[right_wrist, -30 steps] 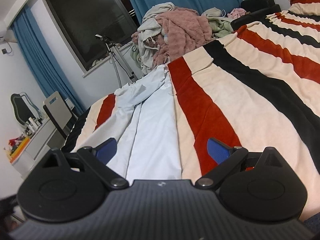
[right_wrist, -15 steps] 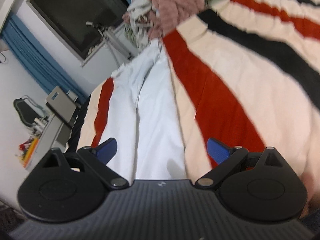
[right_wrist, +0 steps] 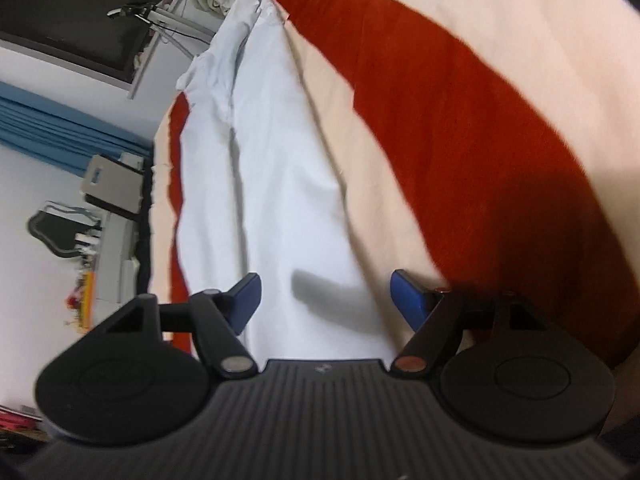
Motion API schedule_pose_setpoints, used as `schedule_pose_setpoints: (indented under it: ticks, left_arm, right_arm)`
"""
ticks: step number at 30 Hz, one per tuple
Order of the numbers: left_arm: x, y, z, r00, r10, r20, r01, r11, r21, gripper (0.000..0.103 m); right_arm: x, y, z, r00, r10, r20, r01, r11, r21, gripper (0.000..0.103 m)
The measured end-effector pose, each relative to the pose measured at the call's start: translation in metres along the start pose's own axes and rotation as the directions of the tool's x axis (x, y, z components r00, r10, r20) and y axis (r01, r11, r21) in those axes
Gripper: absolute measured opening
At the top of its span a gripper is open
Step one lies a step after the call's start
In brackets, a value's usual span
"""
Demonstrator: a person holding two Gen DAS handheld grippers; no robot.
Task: Fold clothes
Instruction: 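Lower both grippers to the hem end of the white shirt strip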
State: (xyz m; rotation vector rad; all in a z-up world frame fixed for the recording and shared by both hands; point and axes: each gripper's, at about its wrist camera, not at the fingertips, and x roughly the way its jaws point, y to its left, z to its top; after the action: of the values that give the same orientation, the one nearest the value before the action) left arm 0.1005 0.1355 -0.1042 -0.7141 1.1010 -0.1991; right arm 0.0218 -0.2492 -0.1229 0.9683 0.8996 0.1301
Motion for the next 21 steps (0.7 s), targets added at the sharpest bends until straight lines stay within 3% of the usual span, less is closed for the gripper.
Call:
schedule_pose_setpoints:
  ticks: [6,10,13,18,21]
  left_arm:
    - [0.002,0.001,-0.001,0.998,-0.044,-0.046,0.043,0.999,-0.016,0.081]
    - [0.002,-0.001,-0.002,0.999,-0.022,-0.028,0.022,0.999,-0.025,0.056]
    - [0.002,0.000,-0.020,1.000,-0.023,-0.017,0.023,0.999,-0.033,0.047]
    - [-0.006,0.005,-0.040,0.999,-0.018,-0.029,0.018,1.000,-0.003,0.046]
    - [-0.012,0.011,-0.050,0.999,-0.007,-0.040,0.007,1.000,0.013,0.054]
  right_arm:
    - [0.000,-0.004,-0.012,0.998,0.051,-0.041,-0.049,0.998,0.049,0.062]
    - [0.000,-0.005,-0.015,1.000,-0.025,-0.019,0.026,0.998,0.062,0.050]
    - [0.005,-0.004,-0.014,0.999,-0.040,-0.030,0.042,0.998,0.057,0.050]
    - [0.004,-0.002,-0.020,0.998,-0.013,-0.054,0.014,1.000,0.017,0.050]
    - [0.001,-0.003,-0.022,0.999,0.009,-0.043,-0.008,1.000,0.017,0.050]
